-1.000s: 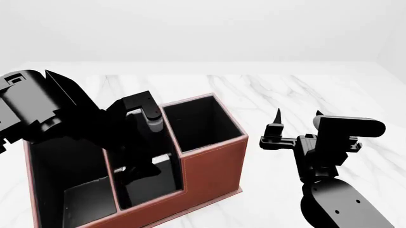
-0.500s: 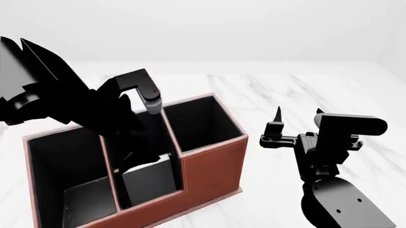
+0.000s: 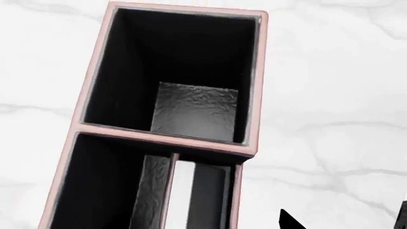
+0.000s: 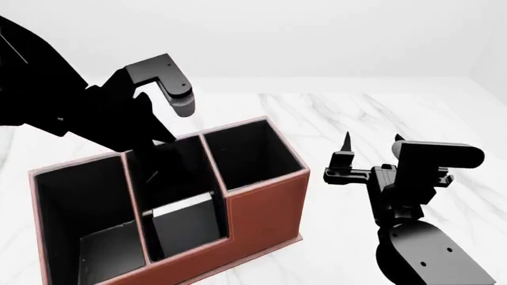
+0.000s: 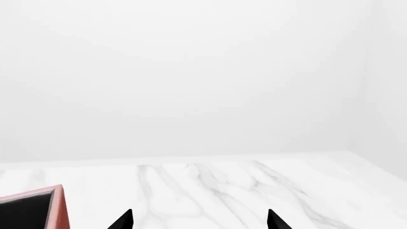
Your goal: Pick up the book and place it in the back compartment of the caddy.
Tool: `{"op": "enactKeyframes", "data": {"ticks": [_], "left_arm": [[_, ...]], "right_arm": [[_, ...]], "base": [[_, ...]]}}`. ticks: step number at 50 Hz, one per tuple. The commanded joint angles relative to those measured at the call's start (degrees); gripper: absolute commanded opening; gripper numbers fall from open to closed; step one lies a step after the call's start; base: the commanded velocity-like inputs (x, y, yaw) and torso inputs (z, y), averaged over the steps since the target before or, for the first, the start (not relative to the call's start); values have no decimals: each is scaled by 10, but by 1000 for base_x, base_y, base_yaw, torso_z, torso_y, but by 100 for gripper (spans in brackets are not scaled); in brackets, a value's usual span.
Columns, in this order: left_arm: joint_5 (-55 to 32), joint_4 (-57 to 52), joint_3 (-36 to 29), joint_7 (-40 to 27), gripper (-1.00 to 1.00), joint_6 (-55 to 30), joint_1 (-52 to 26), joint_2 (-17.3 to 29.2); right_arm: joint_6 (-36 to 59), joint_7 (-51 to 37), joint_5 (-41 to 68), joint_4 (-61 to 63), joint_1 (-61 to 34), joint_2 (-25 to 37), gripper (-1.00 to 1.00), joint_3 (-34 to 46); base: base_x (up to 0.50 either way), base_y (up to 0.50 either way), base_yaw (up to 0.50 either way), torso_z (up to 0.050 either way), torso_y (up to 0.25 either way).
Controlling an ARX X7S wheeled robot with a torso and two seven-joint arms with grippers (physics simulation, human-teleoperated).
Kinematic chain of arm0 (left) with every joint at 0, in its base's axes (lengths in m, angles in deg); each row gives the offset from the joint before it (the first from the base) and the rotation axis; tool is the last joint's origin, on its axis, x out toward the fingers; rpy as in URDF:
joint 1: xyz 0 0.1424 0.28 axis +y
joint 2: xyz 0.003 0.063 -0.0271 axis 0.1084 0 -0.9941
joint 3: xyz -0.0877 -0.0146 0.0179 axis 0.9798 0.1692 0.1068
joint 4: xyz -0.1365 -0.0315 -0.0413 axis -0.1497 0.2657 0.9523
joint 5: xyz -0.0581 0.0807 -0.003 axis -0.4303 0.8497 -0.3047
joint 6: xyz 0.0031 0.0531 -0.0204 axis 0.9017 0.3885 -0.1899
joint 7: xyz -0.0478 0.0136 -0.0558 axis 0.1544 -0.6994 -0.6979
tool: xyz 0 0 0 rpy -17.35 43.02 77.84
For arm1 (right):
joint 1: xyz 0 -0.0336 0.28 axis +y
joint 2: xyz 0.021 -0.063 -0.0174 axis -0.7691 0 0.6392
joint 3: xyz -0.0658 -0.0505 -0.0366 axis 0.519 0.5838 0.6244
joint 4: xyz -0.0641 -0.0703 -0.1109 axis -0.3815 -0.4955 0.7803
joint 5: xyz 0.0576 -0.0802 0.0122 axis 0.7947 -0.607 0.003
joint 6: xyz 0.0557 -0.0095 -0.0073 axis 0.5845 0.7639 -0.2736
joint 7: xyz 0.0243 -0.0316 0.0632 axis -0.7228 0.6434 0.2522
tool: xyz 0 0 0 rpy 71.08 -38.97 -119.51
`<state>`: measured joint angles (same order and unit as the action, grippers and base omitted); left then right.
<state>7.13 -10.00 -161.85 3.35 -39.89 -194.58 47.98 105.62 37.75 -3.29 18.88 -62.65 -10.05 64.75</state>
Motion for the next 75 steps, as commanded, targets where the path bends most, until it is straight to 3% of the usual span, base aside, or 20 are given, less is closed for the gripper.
{"op": "enactKeyframes", "data": {"ticks": [1,6,11,17,24,27,28,31,36,45,57,62,75], "left_arm": [[-27,-23,20,-19,100,-16,-17,17],[-63,-43,45,-47,100,-32,-33,31],[-117,-54,74,-117,100,-56,-41,50],[-212,-57,107,-261,100,-54,-15,79],[-304,-168,162,-376,100,47,46,162],[-314,-231,172,-433,100,112,94,199],[-311,-266,182,-458,100,172,132,223],[-290,-318,195,-473,100,271,195,251],[-176,-428,194,-500,100,465,335,285],[-21,-448,181,-525,100,653,476,286],[123,-452,172,-585,100,742,551,278],[208,-428,165,-598,100,799,595,254],[281,-388,163,-611,100,853,635,223]], "right_arm": [[4,-3,3,5,-1,2,100,0],[-1,-2,0,2,0,1,100,3],[5,-4,4,6,-4,1,100,4],[-1,-1,1,2,-2,1,100,5],[0,-3,4,6,-6,3,100,2],[1,-4,2,7,-8,2,100,4],[2,-5,2,10,-9,2,100,6],[3,-6,3,15,-10,2,100,6],[-2,-7,-4,26,-15,2,100,11],[-5,-11,-13,43,-28,1,100,19],[-11,-15,-17,60,-34,4,100,18],[-25,-13,-32,70,-29,7,100,26],[-48,-11,-54,99,-27,17,100,35]], "base": [[0,0,0,0,0],[0,0,0,0,0],[0,0,0,0,0],[0,0,0,0,0],[0,0,0,0,0],[0,0,0,0,0],[0,0,0,0,0],[0,0,0,0,0],[0,0,0,0,0],[0,0,0,0,0],[0,0,0,0,0],[0,0,0,0,0],[0,0,0,0,0]]}}
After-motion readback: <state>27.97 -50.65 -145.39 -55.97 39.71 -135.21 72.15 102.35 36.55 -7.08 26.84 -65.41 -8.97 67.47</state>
